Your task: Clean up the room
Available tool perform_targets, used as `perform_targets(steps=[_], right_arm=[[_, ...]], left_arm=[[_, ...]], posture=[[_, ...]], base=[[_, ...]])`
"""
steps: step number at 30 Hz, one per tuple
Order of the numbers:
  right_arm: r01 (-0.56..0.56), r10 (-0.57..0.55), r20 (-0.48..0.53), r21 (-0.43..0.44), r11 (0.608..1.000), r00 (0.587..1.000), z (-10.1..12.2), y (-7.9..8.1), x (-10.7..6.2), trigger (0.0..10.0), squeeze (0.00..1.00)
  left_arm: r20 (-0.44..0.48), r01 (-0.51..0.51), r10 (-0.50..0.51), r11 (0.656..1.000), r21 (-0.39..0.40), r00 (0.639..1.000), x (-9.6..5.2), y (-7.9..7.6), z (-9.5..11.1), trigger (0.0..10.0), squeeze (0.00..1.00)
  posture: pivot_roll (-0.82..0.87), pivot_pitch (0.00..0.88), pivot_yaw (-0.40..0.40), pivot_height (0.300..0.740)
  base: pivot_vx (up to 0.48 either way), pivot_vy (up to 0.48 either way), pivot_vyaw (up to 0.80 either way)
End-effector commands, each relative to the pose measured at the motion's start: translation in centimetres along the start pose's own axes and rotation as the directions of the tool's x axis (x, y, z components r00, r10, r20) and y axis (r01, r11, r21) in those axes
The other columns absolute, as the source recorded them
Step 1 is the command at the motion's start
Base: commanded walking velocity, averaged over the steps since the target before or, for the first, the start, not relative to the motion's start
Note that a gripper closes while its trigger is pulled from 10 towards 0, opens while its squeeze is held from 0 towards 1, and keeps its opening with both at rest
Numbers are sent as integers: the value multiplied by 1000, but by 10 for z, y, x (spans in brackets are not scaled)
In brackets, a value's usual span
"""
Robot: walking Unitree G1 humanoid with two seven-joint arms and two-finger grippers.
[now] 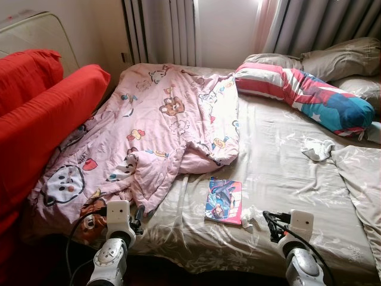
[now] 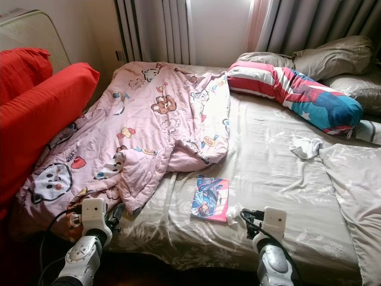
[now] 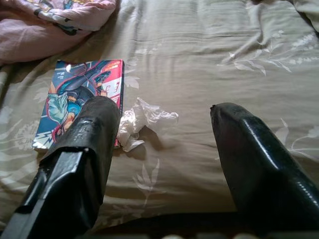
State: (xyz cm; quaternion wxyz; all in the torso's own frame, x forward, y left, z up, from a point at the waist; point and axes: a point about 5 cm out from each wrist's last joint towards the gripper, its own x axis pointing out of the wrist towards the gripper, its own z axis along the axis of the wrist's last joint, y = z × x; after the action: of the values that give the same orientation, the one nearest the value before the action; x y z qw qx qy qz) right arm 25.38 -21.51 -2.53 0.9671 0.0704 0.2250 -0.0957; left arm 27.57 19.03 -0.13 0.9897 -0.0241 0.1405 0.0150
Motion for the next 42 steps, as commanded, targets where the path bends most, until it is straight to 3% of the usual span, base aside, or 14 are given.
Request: perform_targets(steps=[1, 22, 31, 33, 34, 39, 42], right_arm=[[-4, 4, 7, 14, 1000, 1000, 2, 3, 1, 10000, 0], [-40, 40, 28, 5, 999, 999, 6, 7, 2, 10000, 0], [-79, 81, 28, -39, 996, 996, 8, 9, 3, 10000, 0], [-95, 97, 33, -57, 994, 995, 9, 11, 4, 10000, 0], [-124, 128, 36, -91, 988, 991, 12, 22, 6, 10000, 0], [-167, 173, 31, -132, 977, 984, 14, 37, 8, 10000, 0], [-173, 177, 14, -127, 977, 984, 14, 40, 9, 10000, 0]], left_arm=[[-17, 7, -8, 1000, -4, 1000, 1, -2, -1, 10000, 0], [0, 16, -16, 1000, -13, 1000, 3, -8, 2, 10000, 0], [15, 20, -20, 999, -27, 1000, 5, -12, 6, 10000, 0], [20, 21, -21, 999, -30, 1000, 6, -13, 7, 10000, 0], [25, 21, -20, 999, -34, 999, 7, -13, 9, 10000, 0], [27, 18, -17, 999, -40, 999, 8, -9, 11, 10000, 0], [23, 16, -15, 999, -41, 1000, 8, -7, 11, 10000, 0]], posture=[[-33, 9, -31, 740], [-30, 21, -32, 740], [-31, 29, -31, 740], [-32, 34, -32, 740], [-33, 34, -32, 740], [-33, 36, -32, 740], [-33, 36, -32, 735]], base=[[304, 0, 0], [302, 0, -88], [0, 0, 0], [0, 0, 0], [0, 0, 0], [0, 0, 0], [0, 0, 0]])
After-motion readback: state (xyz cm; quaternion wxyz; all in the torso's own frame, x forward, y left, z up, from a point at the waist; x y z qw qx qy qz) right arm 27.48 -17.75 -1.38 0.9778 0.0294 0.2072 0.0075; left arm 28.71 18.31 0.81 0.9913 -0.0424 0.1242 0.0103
